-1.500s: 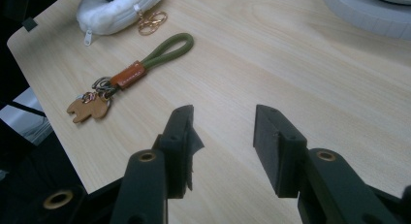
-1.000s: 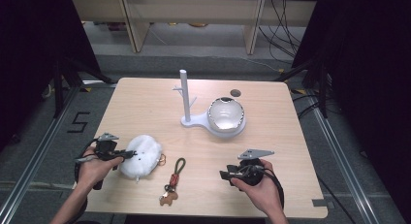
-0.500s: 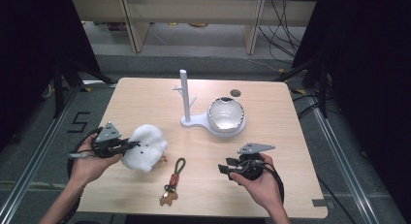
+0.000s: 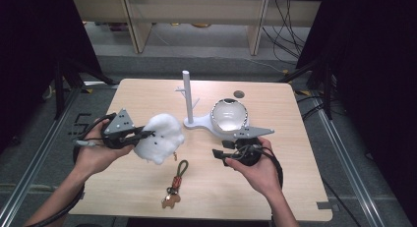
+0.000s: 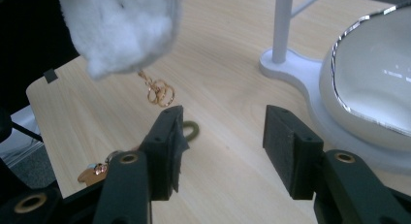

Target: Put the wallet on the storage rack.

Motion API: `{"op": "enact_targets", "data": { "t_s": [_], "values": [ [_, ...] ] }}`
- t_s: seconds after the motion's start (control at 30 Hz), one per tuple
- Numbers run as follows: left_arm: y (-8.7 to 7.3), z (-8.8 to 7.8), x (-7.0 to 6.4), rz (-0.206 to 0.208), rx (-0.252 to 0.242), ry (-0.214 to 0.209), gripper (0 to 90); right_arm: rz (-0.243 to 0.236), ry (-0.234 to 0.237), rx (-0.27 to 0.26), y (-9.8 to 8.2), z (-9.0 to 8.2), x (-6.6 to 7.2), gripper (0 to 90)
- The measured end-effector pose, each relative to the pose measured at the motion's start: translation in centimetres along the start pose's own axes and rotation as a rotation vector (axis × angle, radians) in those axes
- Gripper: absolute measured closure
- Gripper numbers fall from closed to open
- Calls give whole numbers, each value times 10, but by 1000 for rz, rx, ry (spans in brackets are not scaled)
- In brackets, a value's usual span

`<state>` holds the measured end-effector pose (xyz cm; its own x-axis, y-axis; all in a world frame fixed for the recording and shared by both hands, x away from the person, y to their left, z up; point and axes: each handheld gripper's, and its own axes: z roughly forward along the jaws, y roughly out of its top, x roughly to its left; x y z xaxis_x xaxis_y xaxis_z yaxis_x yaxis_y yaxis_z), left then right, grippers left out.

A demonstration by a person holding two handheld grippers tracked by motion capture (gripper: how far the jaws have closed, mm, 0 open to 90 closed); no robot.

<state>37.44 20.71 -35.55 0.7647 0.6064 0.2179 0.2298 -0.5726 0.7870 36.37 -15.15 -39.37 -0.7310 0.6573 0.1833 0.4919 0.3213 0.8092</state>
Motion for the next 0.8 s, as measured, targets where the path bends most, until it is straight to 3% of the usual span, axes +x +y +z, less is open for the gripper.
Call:
{"op": "enact_targets", "data": {
  "t_s": [0.13, 0.27, 0.3, 0.33, 0.37, 0.4, 0.47, 0.57, 0.63, 0.73, 0.8],
  "values": [
    [11, 5, -7, 32, -2, -31, 815, -26, 0, -9, 13, 1, -1, 480],
    [17, 12, -16, 58, -11, -59, 814, -22, 9, -21, 21, 4, -5, 463],
    [18, 13, -18, 62, -10, -69, 814, -42, 9, -23, 23, 5, -6, 458],
    [19, 15, -20, 64, -13, -75, 813, -17, 4, -15, 23, 5, -4, 457],
    [21, 17, -22, 73, -4, -82, 813, 7, 18, -4, 24, 6, -3, 454],
    [23, 20, -25, 97, -7, -95, 814, -44, 43, -15, 26, 11, -7, 452],
    [24, 24, -29, 106, -3, -108, 813, -17, 51, -9, 26, 14, -5, 452],
    [26, 26, -32, 114, 12, -122, 813, -39, 58, -9, 27, 18, -4, 447],
    [28, 30, -35, 124, 4, -131, 813, -25, 73, 6, 28, 19, -2, 441],
    [30, 34, -42, 142, 8, -146, 813, -40, 80, 35, 29, 21, -2, 421],
    [32, 36, -47, 166, 11, -162, 813, -74, 114, 26, 30, 25, -3, 404]
  ]
}}
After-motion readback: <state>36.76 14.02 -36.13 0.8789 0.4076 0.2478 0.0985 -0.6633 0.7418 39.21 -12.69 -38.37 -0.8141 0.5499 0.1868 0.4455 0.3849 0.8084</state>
